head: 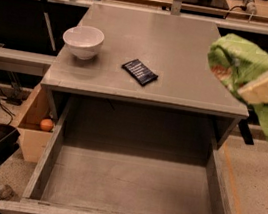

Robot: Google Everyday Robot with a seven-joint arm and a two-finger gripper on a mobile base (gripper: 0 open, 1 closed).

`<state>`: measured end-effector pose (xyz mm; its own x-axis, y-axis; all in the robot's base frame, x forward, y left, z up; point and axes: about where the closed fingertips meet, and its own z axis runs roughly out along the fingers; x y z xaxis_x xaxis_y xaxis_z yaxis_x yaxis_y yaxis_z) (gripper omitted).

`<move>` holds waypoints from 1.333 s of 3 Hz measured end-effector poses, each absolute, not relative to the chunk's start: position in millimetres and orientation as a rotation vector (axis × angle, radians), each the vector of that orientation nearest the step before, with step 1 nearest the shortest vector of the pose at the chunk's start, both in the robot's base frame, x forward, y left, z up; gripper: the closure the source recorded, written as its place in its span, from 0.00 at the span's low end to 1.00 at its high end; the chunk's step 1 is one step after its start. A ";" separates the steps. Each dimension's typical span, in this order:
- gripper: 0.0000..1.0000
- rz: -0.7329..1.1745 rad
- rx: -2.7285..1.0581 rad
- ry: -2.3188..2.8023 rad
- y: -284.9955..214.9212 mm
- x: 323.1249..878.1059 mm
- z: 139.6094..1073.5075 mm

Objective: Place green rice chip bag into top drawer

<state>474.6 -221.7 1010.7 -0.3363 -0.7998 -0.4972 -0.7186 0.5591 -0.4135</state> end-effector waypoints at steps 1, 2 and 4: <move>1.00 0.037 -1.200 2.111 -208.4 439.4 965.5; 1.00 0.192 -1.190 2.162 -190.4 422.2 926.0; 1.00 0.265 -1.258 2.160 -169.4 442.3 870.3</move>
Offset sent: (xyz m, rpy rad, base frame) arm -0.0312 0.0105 -0.0387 0.1129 0.0435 0.0411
